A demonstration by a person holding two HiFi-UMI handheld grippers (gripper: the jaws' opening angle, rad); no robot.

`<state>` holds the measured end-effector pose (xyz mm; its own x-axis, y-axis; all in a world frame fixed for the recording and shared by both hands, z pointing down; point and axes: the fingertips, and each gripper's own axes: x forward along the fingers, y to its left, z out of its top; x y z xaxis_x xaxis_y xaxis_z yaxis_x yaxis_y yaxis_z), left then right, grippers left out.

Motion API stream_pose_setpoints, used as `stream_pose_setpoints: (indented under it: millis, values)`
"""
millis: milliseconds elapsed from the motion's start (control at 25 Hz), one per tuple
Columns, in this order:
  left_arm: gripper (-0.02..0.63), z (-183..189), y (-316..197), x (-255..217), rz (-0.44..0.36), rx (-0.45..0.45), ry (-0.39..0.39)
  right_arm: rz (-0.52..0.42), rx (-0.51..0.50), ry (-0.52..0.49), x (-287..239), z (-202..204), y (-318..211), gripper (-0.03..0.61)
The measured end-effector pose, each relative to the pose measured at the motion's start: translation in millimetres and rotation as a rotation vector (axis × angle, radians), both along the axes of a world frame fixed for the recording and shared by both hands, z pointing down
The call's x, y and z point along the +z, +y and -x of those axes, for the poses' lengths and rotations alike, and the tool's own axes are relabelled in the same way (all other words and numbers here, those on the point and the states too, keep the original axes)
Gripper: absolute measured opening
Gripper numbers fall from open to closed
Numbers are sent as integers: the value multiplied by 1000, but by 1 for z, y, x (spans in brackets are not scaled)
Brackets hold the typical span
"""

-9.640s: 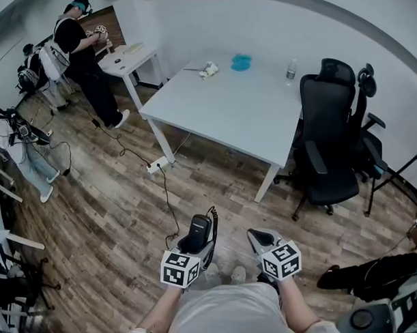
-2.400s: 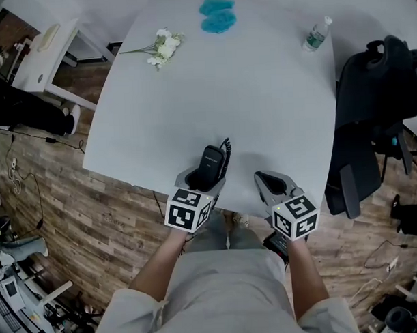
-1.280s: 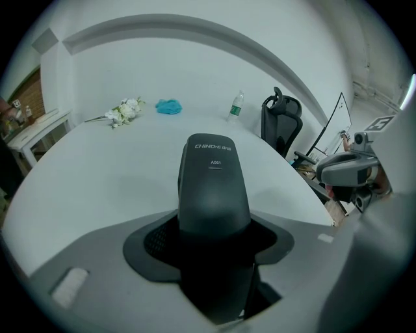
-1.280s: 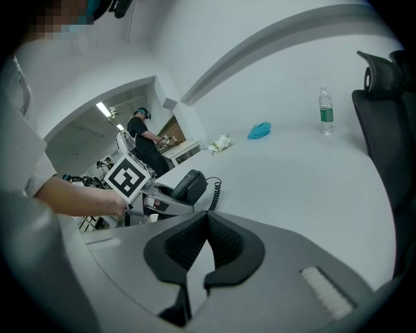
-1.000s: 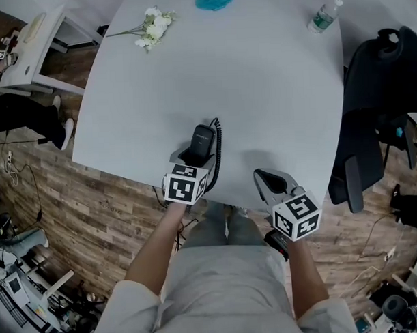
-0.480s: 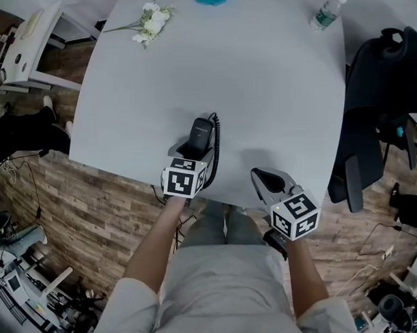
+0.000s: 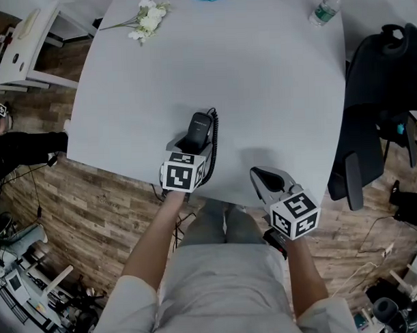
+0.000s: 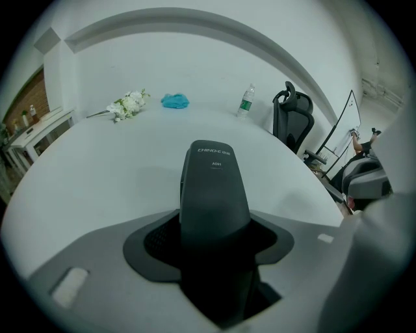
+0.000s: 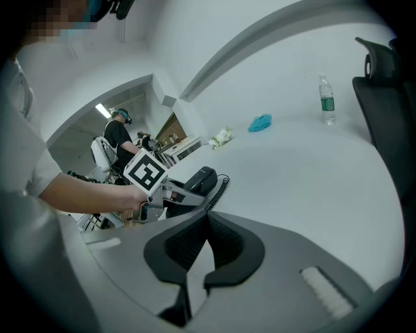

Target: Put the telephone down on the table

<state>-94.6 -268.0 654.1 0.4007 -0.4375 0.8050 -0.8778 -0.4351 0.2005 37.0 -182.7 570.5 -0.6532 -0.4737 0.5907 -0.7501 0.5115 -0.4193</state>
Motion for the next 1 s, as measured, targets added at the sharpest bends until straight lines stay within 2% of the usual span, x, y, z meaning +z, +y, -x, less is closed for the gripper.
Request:
stream_pose_setpoints:
  millis: [1000]
  values:
    - [298,-4,-3,12,49,1,-60,13,-6,-14,5,-4,2,6]
